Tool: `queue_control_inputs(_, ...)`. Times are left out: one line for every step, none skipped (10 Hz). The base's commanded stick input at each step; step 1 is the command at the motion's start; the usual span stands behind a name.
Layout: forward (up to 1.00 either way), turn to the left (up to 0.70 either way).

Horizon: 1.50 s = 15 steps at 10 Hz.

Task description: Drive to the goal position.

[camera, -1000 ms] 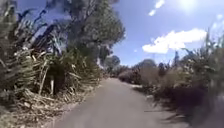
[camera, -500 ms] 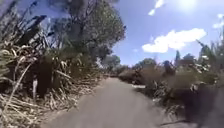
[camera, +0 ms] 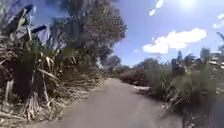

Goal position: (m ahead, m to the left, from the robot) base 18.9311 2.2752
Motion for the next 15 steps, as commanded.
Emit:
queue_control_inputs(1.00,0.00)
queue_control_inputs(1.00,0.00)
queue_control_inputs(1.00,0.00)
queue_control_inputs(1.00,0.00)
queue_control_inputs(1.00,0.00)
queue_control_inputs(1.00,0.00)
queue_control_inputs(1.00,0.00)
queue_control_inputs(1.00,0.00)
queue_control_inputs(1.00,0.00)
queue_control_inputs(1.00,0.00)
queue_control_inputs(1.00,0.00)
queue_control_inputs(1.00,0.06)
queue_control_inputs(1.00,0.15)
queue_control_inputs(1.00,0.40)
queue_control_inputs(1.00,0.26)
